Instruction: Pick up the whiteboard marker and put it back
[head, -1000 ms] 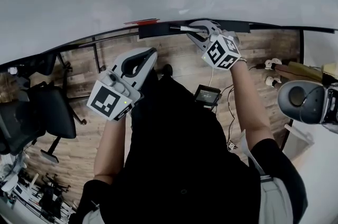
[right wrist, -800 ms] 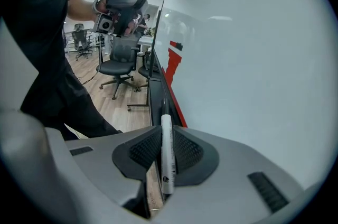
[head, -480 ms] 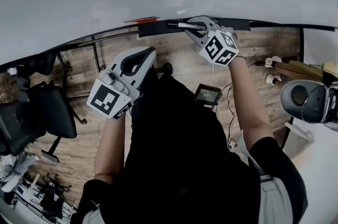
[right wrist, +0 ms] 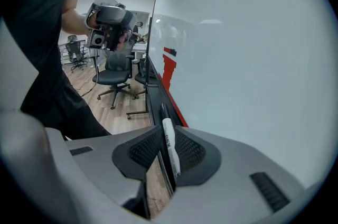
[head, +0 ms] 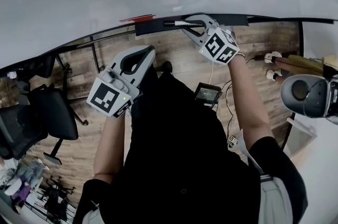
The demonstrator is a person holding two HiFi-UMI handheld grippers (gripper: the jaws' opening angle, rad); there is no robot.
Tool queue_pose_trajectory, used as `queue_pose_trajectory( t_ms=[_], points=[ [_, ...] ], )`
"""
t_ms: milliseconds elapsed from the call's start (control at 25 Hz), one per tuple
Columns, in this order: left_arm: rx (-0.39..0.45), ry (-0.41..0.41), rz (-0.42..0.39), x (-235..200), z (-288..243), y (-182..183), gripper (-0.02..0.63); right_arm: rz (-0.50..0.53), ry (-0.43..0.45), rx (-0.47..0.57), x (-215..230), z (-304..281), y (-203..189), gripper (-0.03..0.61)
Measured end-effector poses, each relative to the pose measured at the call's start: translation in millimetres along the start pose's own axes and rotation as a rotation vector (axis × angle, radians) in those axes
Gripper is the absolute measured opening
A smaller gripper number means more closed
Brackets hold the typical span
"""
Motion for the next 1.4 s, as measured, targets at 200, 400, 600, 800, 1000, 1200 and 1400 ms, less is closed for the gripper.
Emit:
queue_pose_trajectory(
  t_ms=[200,400,600,800,1000,1200,1400],
  points=[
    [-0.016,-0.015,0.002,2,-2,-3,0.012,-0.073,-0.040,0.065,0,18,9,0.077],
    [-0.037,-0.071,-0.039,13,-16,10,0.012,-0.221,-0.088,0.266,8,70,49,0.075],
    [-0.023,-0.141,-0.108,31,-36,45,0.012,-0.346,-0.076,0.487,4,137,94,0.039],
    [0.006,-0.154,-0.178,47,-40,73,0.012,-0.450,-0.077,0.613,-7,181,111,0.025],
    [0.025,-0.171,-0.221,63,-36,87,0.012,-0.505,-0.084,0.666,-20,200,108,0.020],
    [0.017,-0.190,-0.227,72,-33,86,0.012,-0.526,-0.094,0.671,-28,206,101,0.020],
    [0.019,-0.180,-0.216,77,-24,82,0.012,-0.495,-0.082,0.659,-35,206,104,0.018]
  ],
)
Point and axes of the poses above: the fingertips, and each gripper's own axes: z backward along the fingers, x to its right, y out of its top, the point moved 9 cm from there along z, backward along the fingers, and after that the axes turned 9 degrees about -y, right-handed, at the moved point
